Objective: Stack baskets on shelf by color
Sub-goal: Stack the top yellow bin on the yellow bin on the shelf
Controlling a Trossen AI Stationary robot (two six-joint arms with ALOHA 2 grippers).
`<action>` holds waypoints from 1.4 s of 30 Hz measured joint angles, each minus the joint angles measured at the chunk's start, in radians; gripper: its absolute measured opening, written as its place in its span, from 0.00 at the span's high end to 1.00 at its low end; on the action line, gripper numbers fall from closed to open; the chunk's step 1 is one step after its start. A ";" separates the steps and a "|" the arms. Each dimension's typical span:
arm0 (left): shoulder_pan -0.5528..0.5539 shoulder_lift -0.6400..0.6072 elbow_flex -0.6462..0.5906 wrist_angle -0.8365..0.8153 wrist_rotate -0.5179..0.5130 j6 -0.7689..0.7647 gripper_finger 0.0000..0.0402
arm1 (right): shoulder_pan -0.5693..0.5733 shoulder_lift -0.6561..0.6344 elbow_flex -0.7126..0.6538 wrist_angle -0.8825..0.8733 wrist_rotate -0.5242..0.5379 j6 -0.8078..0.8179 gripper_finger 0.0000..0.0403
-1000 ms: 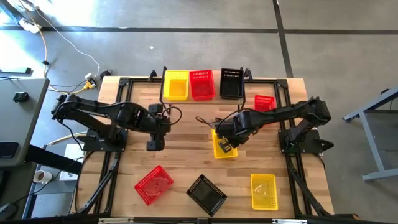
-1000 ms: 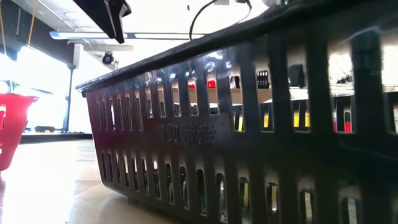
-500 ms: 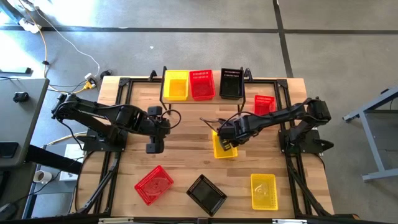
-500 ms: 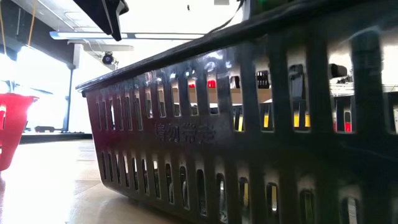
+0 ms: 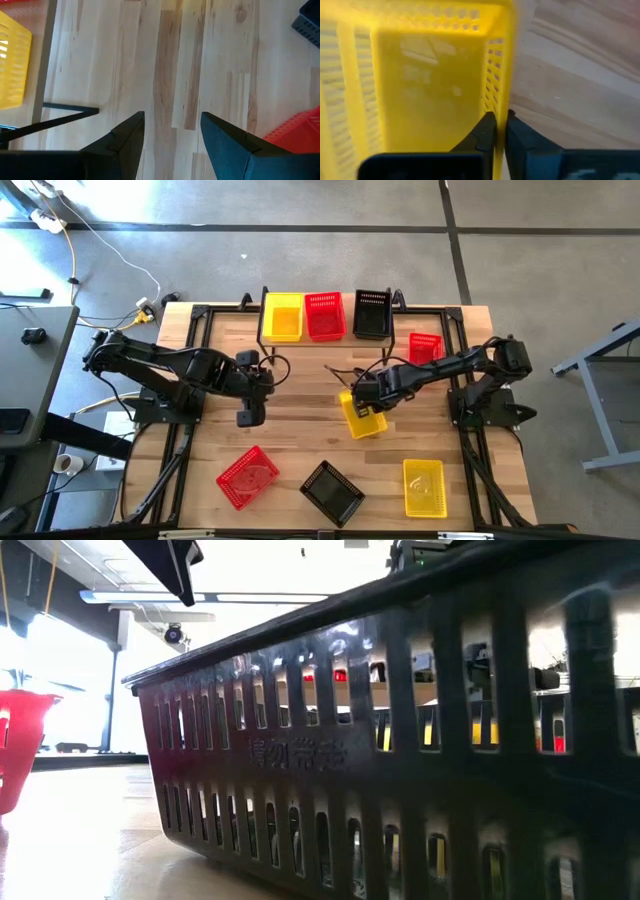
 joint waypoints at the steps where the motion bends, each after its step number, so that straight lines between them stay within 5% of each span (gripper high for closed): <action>1: 0.000 0.000 0.000 0.006 0.000 0.000 0.54 | 0.000 0.000 0.000 0.006 0.002 0.016 0.98; 10: -0.040 0.000 0.000 0.058 -0.004 0.023 0.54 | 0.039 0.001 0.026 0.096 0.045 0.111 0.99; 26: -0.129 0.000 0.000 0.231 -0.026 0.026 0.54 | 0.114 0.001 0.365 0.074 0.435 0.099 1.00; 32: -0.159 0.000 0.000 0.331 -0.122 0.072 0.54 | 0.094 0.001 0.464 0.074 0.528 0.010 1.00; 42: -0.201 0.009 0.000 0.392 -0.300 0.318 0.54 | 0.039 0.116 0.633 0.063 0.540 -0.109 1.00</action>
